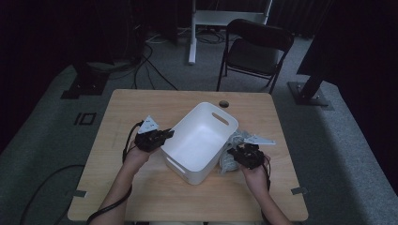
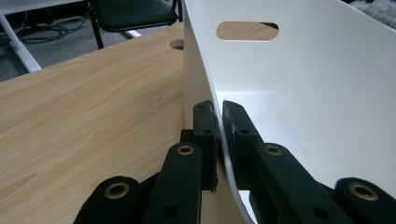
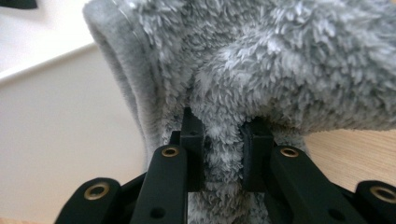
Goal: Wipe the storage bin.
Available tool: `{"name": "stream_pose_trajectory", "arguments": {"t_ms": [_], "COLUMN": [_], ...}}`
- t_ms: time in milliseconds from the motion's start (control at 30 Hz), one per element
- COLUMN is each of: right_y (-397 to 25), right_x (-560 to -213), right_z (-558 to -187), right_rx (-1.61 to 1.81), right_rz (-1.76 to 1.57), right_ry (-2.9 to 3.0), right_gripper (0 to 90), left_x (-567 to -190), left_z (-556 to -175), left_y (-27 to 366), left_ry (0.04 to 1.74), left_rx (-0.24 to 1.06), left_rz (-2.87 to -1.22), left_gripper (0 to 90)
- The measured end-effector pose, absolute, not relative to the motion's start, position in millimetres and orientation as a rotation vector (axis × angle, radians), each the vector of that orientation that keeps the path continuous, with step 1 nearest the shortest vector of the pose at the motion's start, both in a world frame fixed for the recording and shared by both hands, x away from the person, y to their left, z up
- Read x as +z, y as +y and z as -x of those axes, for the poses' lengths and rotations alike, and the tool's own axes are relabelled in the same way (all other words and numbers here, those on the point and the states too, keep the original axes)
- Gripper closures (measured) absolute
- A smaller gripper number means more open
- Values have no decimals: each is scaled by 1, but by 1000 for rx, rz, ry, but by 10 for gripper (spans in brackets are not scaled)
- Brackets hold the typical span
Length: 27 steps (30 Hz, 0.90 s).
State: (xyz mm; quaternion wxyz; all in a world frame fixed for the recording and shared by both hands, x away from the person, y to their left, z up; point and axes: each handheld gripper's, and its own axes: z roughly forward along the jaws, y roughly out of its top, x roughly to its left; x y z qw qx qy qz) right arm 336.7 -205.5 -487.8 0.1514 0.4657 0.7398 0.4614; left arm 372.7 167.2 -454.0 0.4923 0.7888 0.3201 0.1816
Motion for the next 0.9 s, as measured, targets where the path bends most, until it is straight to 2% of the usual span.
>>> {"name": "stream_pose_trajectory", "arguments": {"t_ms": [333,633,800,900], "right_y": [-207,-205,-209,-215], "right_x": [-501,-527,-519,-500], "right_z": [-346,-358,-353,-341], "right_rx": [1291,1205,1271,1351], "right_rz": [-1397,-1488,-1484,-1411], "right_ry": [2149,2205,2201,2178], "right_gripper": [752,752,751,751], "left_x": [-454,-454,-453,-453], "left_z": [-372,-371,-370,-369], "left_y": [164,163,162,160], "left_ry": [779,800,832,841], "left_rx": [457,473,494,503], "left_rz": [-1921,-1916,-1909,-1906], "left_gripper": [845,843,848,849]}}
